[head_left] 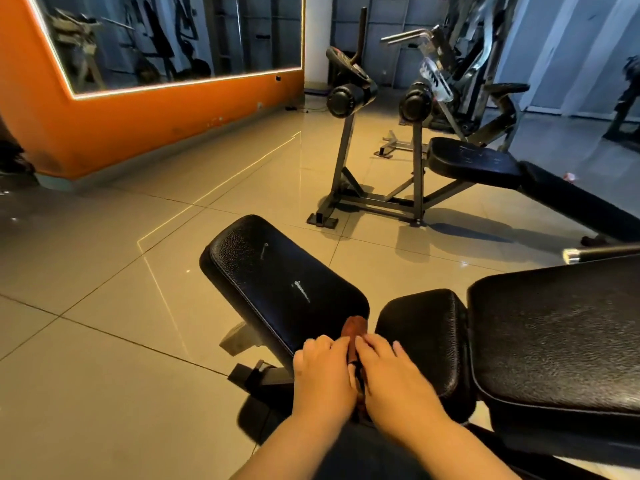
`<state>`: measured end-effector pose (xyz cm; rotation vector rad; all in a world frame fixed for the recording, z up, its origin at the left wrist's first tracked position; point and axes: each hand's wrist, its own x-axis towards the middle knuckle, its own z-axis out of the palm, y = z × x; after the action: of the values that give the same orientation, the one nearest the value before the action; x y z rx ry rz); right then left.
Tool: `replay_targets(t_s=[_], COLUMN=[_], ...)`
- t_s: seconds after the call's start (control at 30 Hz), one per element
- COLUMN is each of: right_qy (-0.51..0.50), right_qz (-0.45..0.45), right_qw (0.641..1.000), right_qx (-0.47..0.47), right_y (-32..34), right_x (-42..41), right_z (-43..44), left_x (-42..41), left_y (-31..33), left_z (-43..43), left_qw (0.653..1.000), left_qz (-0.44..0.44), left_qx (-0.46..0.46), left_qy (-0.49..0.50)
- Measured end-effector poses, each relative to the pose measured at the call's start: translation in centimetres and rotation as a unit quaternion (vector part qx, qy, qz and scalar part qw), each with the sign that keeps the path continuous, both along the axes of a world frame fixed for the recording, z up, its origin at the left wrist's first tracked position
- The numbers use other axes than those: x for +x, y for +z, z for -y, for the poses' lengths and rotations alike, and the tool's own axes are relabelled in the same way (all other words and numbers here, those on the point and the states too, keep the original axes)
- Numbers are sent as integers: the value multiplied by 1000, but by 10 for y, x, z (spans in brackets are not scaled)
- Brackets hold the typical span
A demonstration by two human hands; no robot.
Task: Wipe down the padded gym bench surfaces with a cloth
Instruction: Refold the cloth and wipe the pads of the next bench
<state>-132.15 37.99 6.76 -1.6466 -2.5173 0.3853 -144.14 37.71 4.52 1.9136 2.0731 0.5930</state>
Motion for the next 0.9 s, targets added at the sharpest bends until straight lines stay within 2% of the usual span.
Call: replay_targets(t_s=[0.07, 0.13, 0.17, 0.2, 0.27, 0.37, 0.47, 0.57, 0.7, 0.83, 0.9], right_qy=[-25, -80, -98, -105, -99, -107, -152, -186, -124, -96, -124], right_qz=[-206, -378, -427, -445, -424, -364, -389, -428, -393, -338, -360], right_qw=[977, 919, 895, 886, 898, 923, 907, 883, 911, 936, 924], right_qx=[-52, -84, -88, -81, -58, -64, -55, -49, -13, -21, -37], right_y=[-11, -20, -25, -32, -45, -54, -43, -42, -57, -50, -41], right_x=[-22, -37, -42, -48, -61, -81, -95, -99, -99, -98, -100], right_z=[-3, -7, -9, -12, -17, -43, -82, -82, -20, -70, -95], left_x=[-10, -22, -31, -42, -63, -89, -105, -104, -99, -94, -91], left_y=[6, 6, 5, 3, 2, 0, -14, -23, -36, -33, -27], left_z=[-3, -3, -4, -5, -11, -20, -29, -36, -41, -42, -42], left_qw=[999, 998, 997, 997, 995, 990, 986, 982, 980, 972, 968], left_qz=[-21, -19, -20, -33, -65, -52, -40, -66, -83, -117, -133], left_qx=[38, 54, 59, 61, 76, 125, 143, 164, 177, 202, 213], left_qy=[21, 37, 40, 40, 24, -31, -76, -72, -39, -10, -2])
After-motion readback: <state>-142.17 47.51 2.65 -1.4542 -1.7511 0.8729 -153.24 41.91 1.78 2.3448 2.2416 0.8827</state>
